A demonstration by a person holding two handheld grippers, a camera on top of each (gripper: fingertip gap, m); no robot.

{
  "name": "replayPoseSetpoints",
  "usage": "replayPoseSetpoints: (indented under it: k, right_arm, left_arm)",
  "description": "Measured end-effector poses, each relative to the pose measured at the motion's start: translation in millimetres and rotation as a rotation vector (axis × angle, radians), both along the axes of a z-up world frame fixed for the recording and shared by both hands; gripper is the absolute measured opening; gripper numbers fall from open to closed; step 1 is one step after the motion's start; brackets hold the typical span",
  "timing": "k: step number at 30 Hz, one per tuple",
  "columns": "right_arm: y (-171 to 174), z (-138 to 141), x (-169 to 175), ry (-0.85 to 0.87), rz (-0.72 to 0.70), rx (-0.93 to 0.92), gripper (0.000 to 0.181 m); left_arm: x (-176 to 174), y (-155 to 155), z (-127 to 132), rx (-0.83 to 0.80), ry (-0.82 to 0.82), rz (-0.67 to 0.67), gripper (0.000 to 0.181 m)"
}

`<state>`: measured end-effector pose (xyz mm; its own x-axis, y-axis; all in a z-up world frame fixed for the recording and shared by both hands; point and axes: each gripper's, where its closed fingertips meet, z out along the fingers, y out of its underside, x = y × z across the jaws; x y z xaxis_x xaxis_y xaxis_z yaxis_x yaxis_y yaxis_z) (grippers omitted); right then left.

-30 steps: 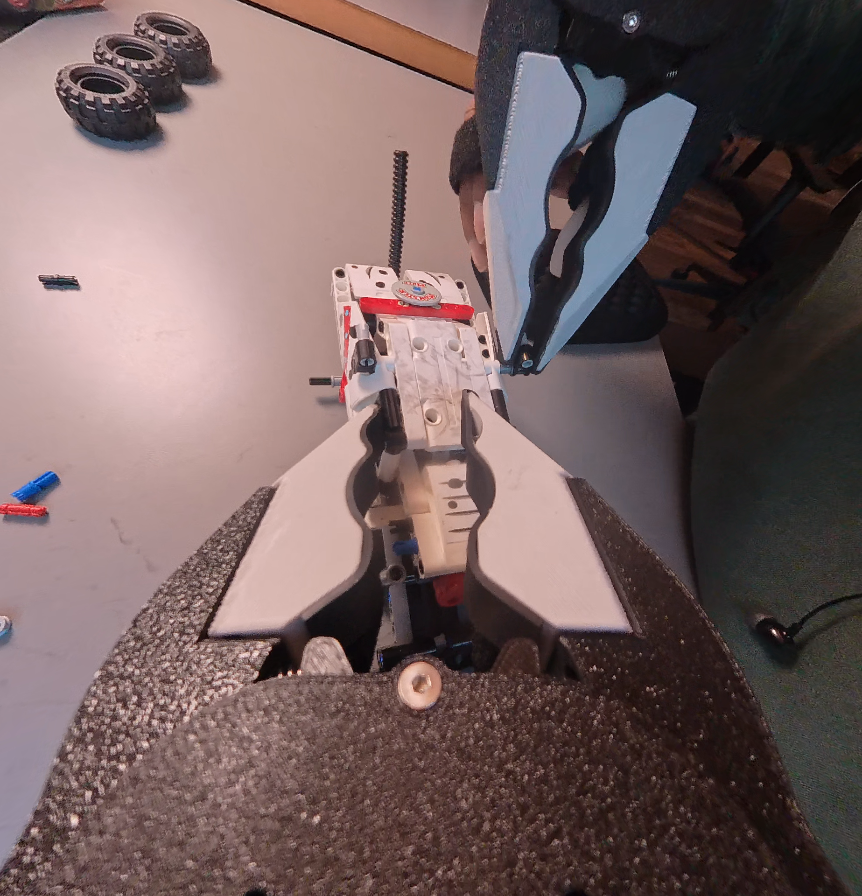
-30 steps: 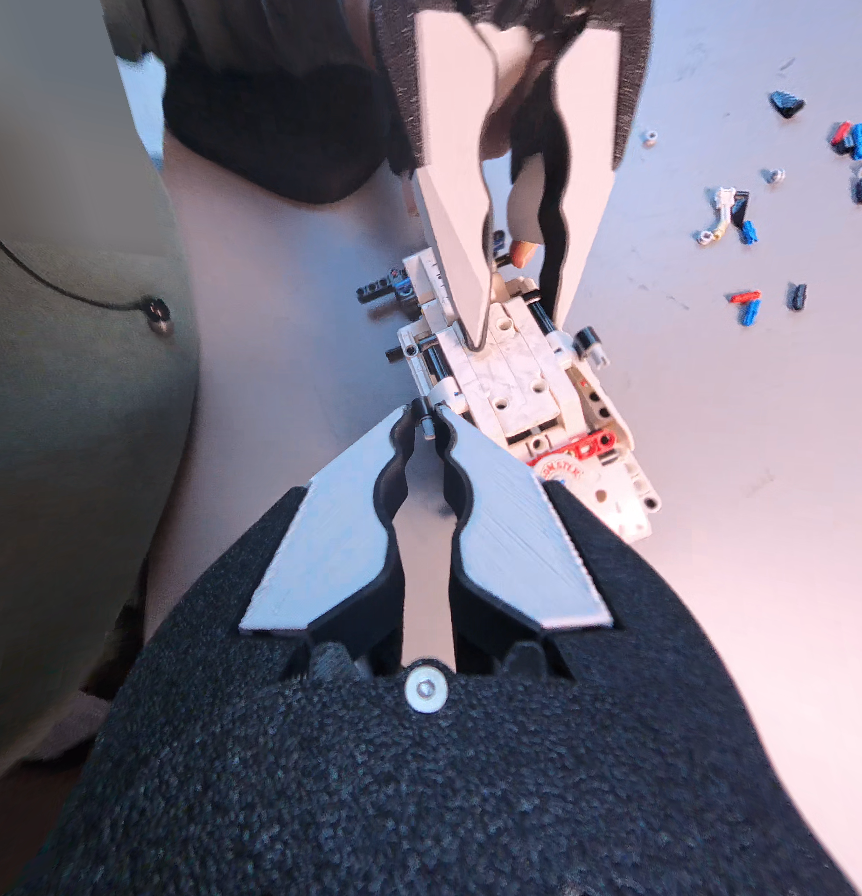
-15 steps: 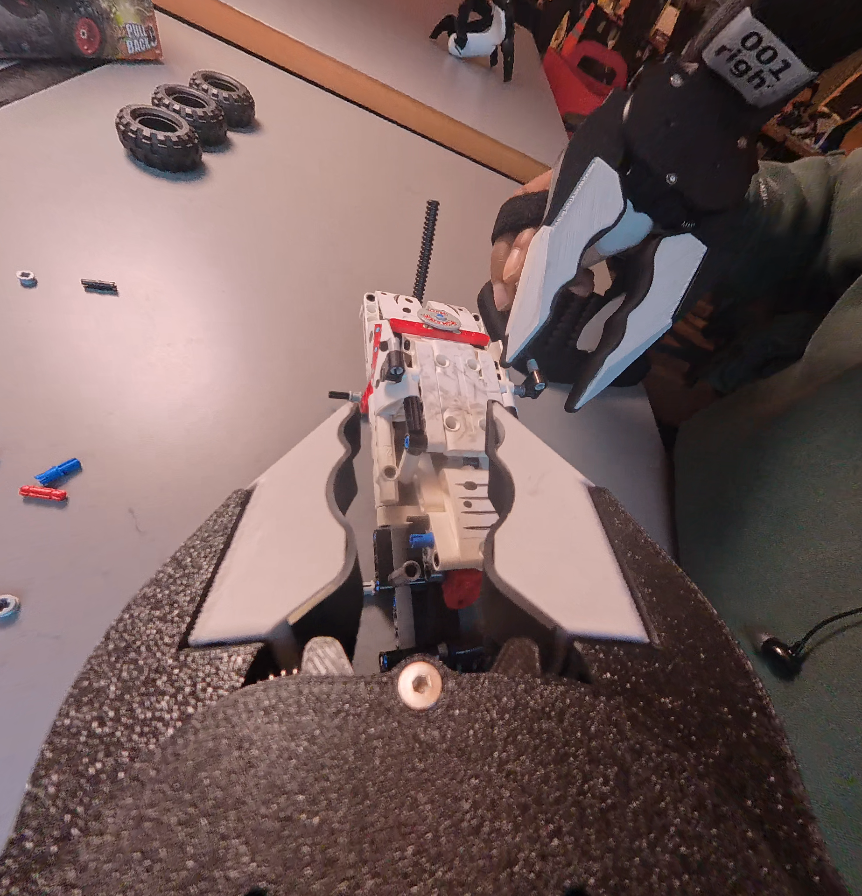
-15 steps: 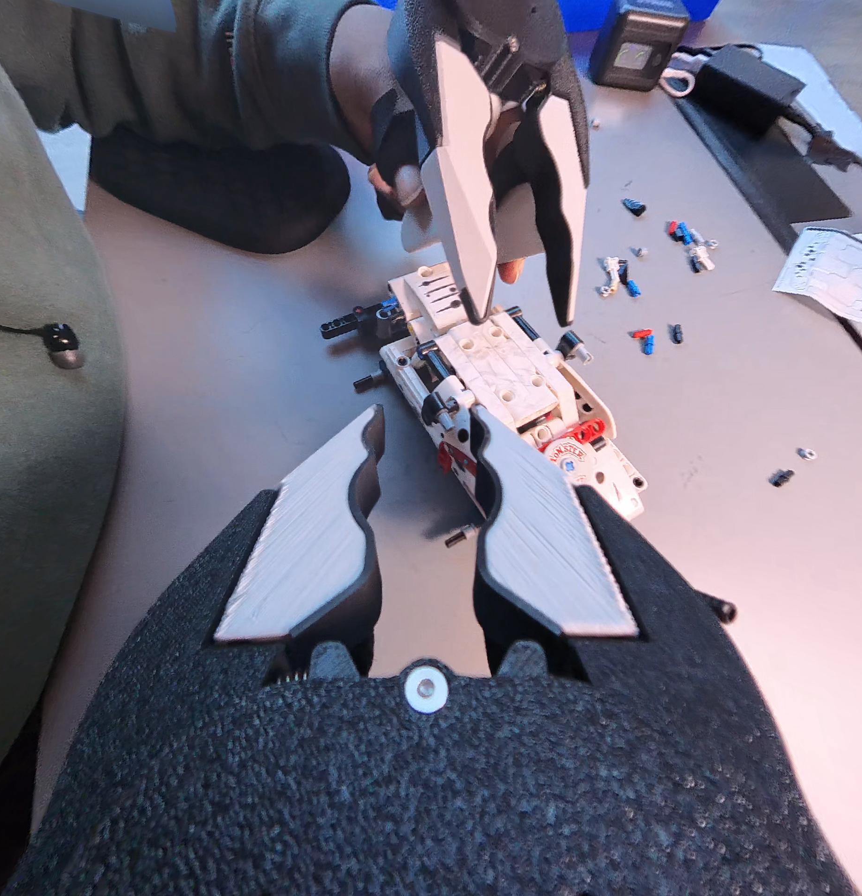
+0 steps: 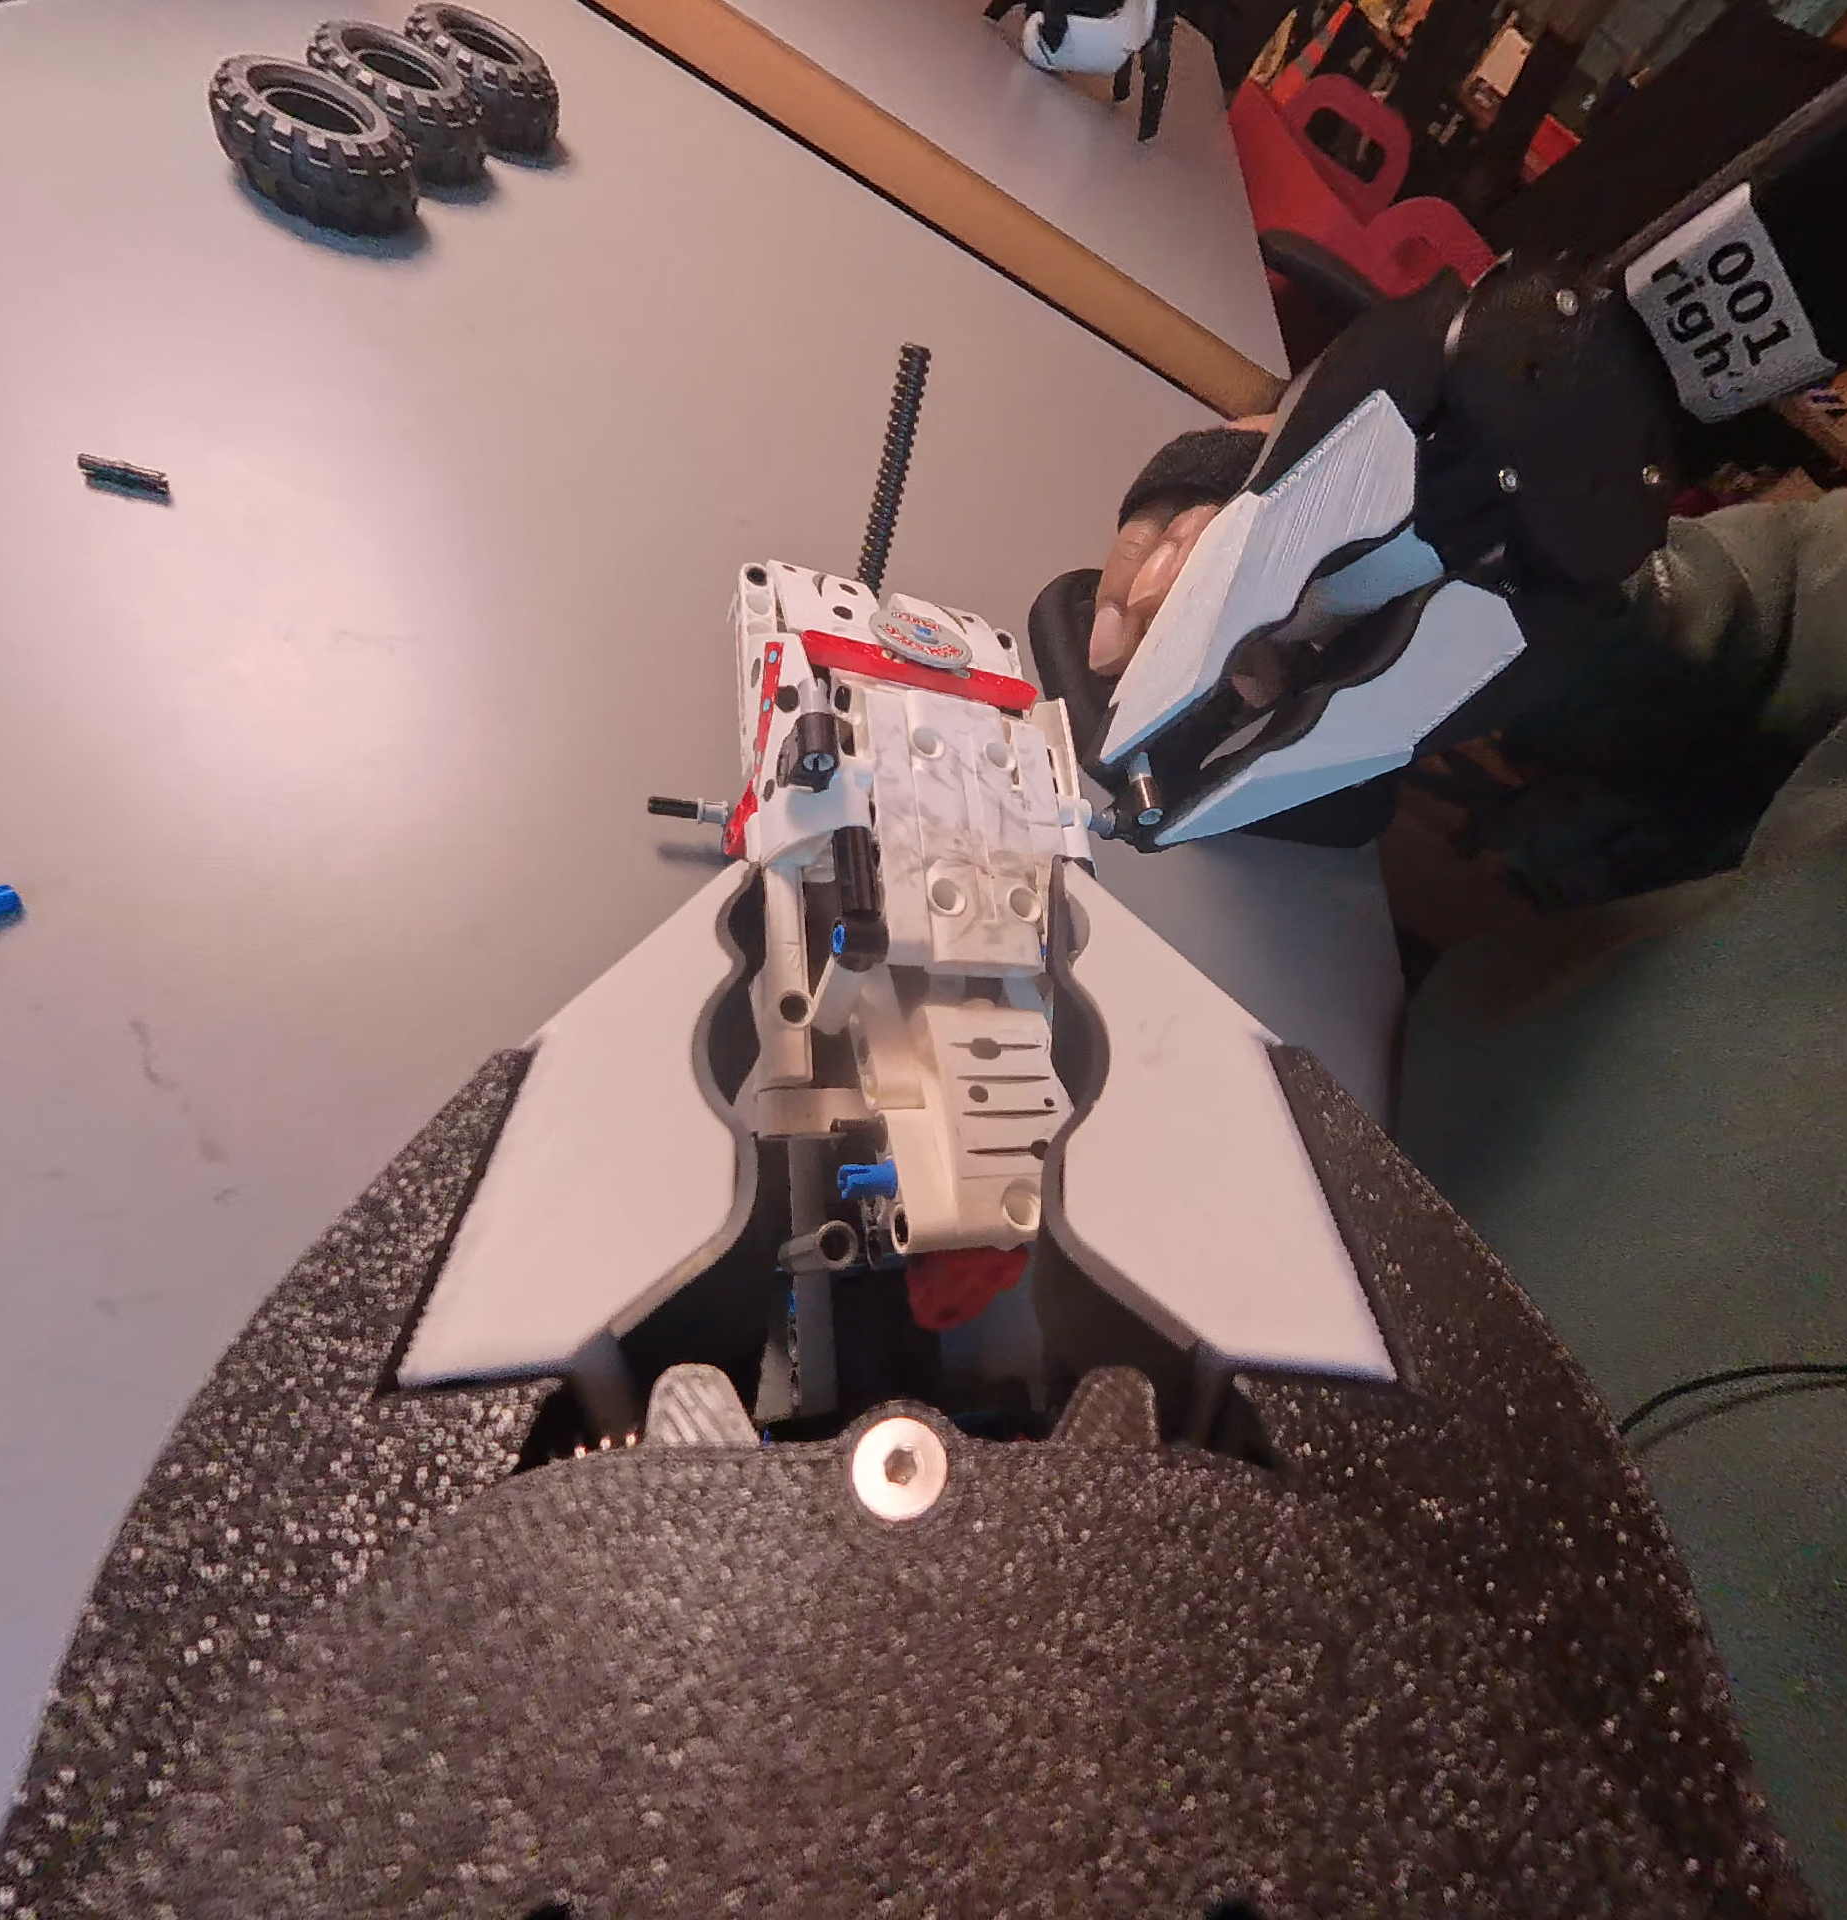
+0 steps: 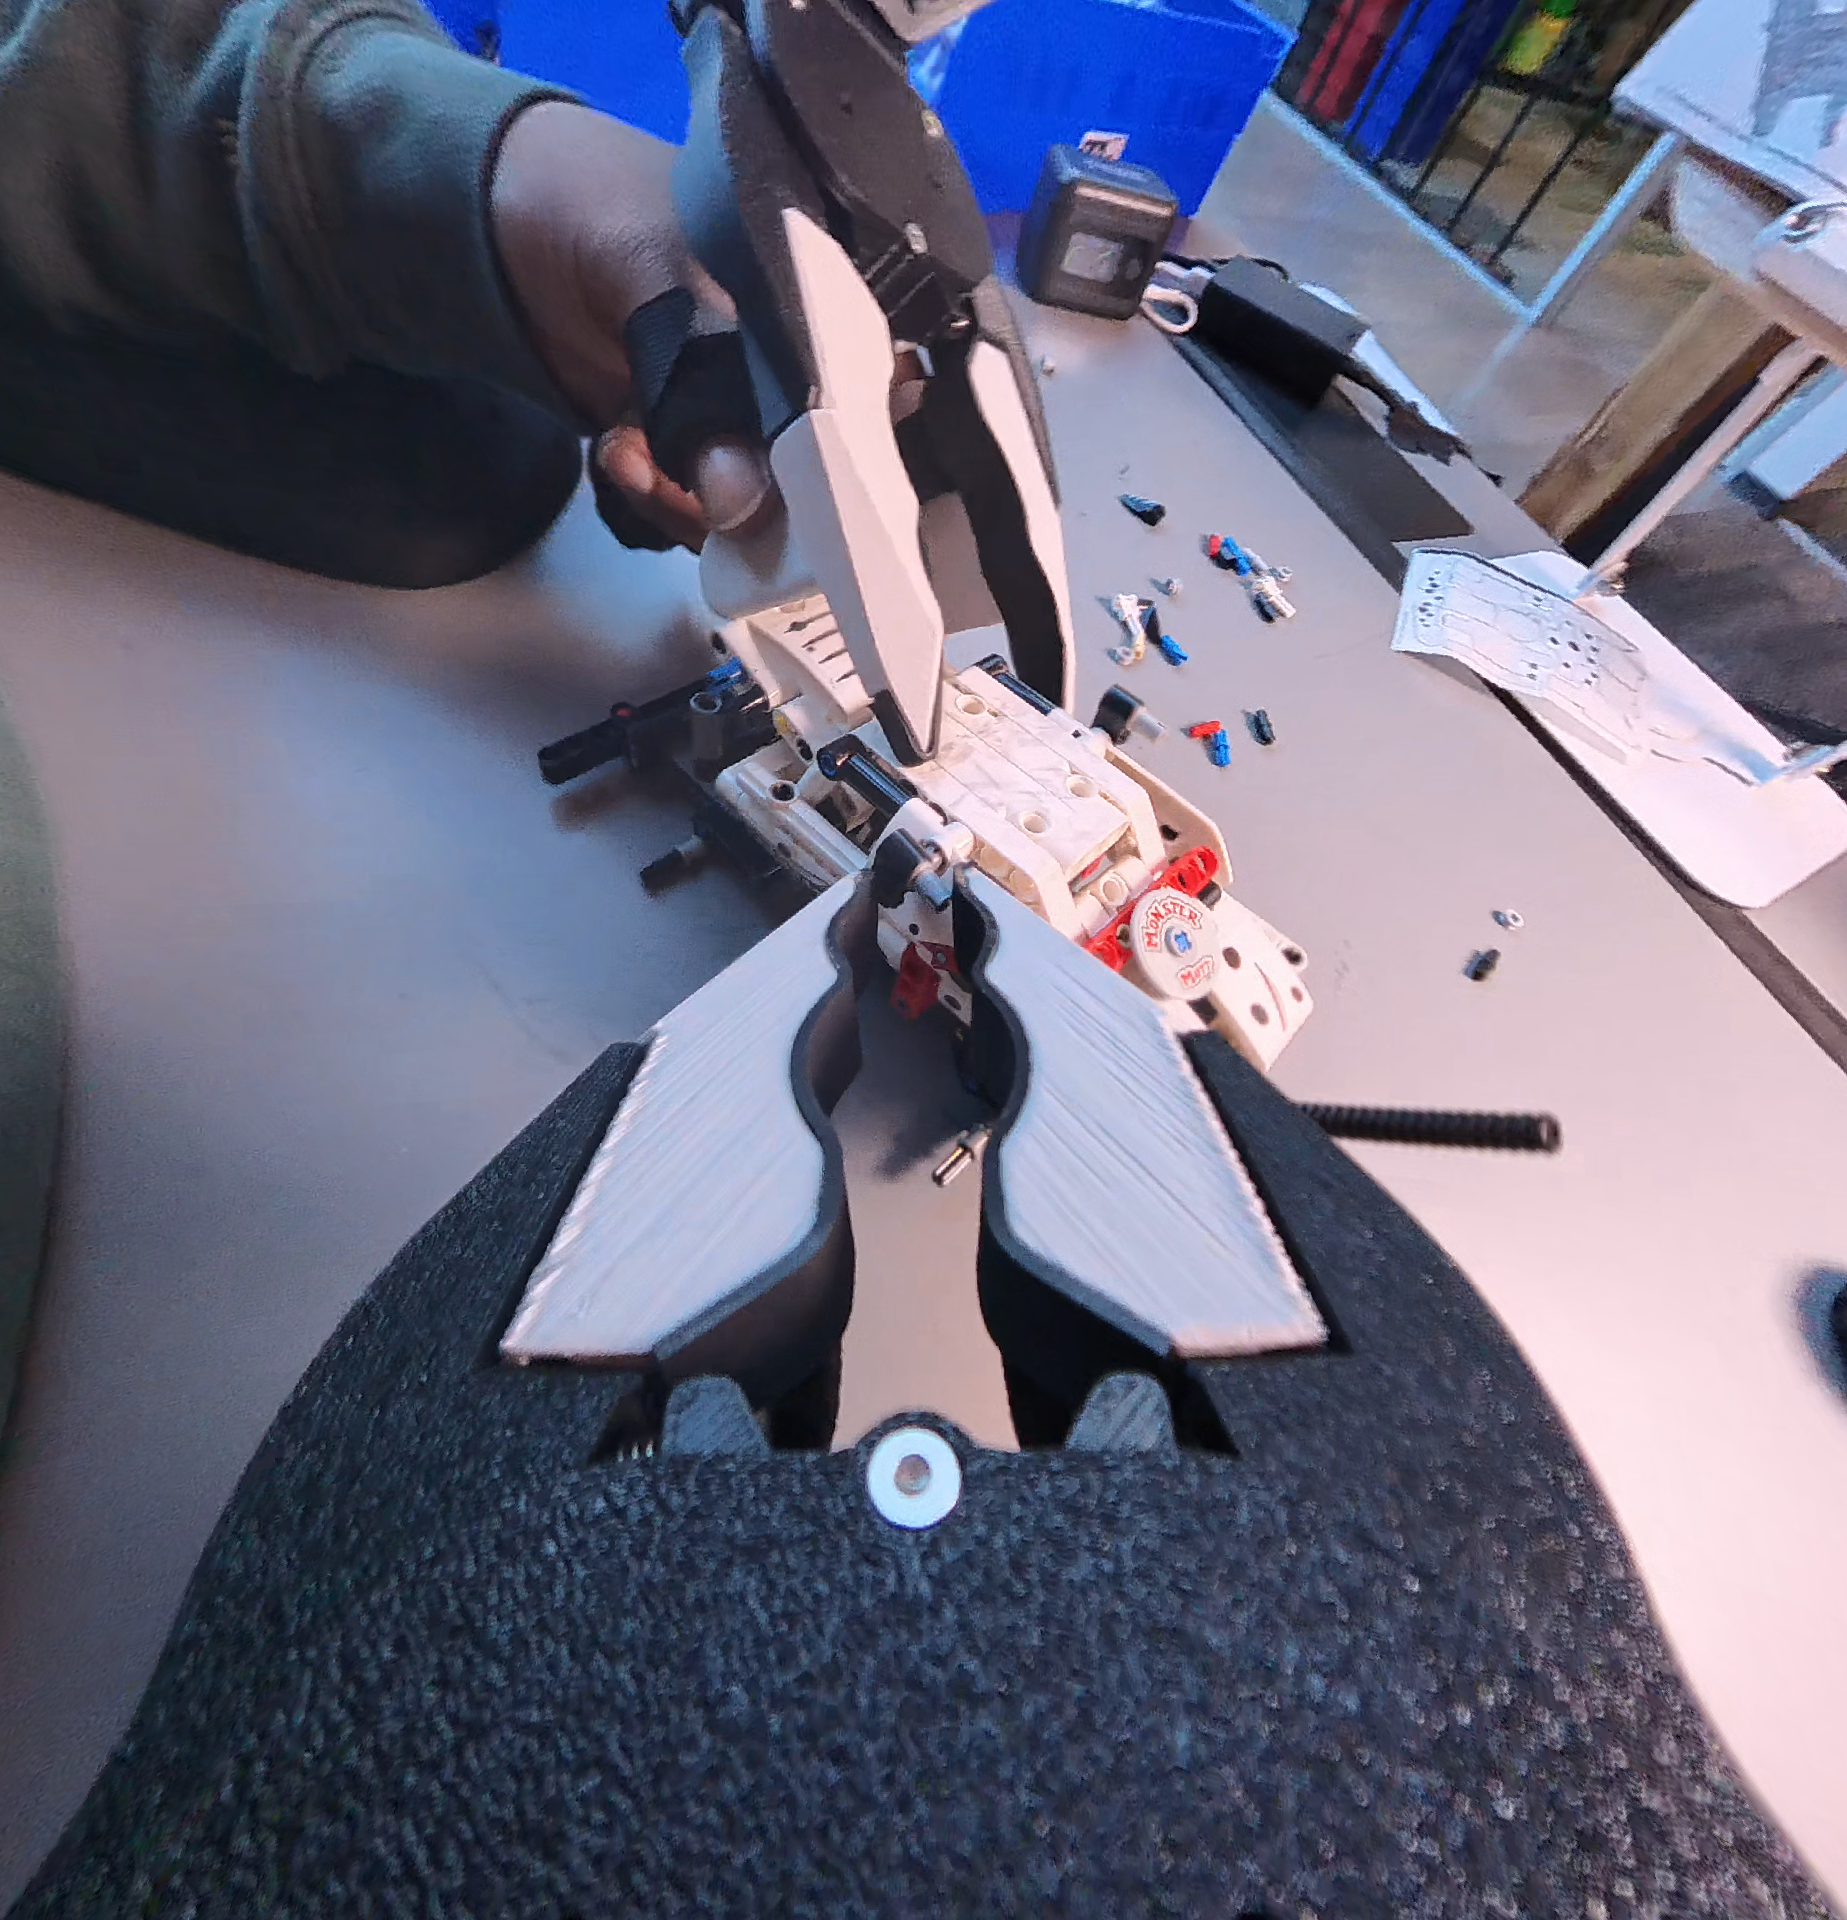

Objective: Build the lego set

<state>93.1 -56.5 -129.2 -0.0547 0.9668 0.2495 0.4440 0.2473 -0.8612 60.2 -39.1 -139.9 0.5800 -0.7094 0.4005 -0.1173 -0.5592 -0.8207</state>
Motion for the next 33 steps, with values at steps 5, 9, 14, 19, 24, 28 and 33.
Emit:
replayPoseSetpoints:
  k: [5, 9, 14, 19, 24, 28, 33]
  right_arm:
    - [2.0, -0.3, 5.0, 0.113, -0.105, -0.09, 0.014]
    - [1.7, 0.5, 6.8, 0.134, -0.119, -0.07, 0.015]
    - [-1.2, 2.3, 4.8, 0.121, -0.079, -0.093, 0.017]
    - [-1.6, 1.9, -0.5, 0.097, -0.058, -0.075, 0.017]
    - [-0.3, 1.9, -0.8, 0.103, -0.083, -0.093, 0.016]
    - [3.4, 1.7, 1.2, 0.121, -0.125, -0.143, 0.016]
    - [5.7, 1.1, 2.6, 0.116, -0.135, -0.188, 0.016]
  left_arm:
    - [-2.5, -5.4, 0.1, -0.029, -0.016, 0.093, 0.051]
    - [-5.3, -9.3, 0.8, -0.06, -0.078, 0.1, 0.047]
    - [-7.7, -11.1, 0.4, -0.068, -0.102, 0.098, 0.043]
    - [-8.1, -11.5, 0.4, -0.064, -0.11, 0.102, 0.043]
    - [-8.3, -11.8, 0.5, -0.056, -0.105, 0.101, 0.042]
    - [-8.0, -13.5, 0.2, -0.048, -0.087, 0.092, 0.042]
    - [-7.3, -15.3, 0.1, -0.038, -0.068, 0.084, 0.042]
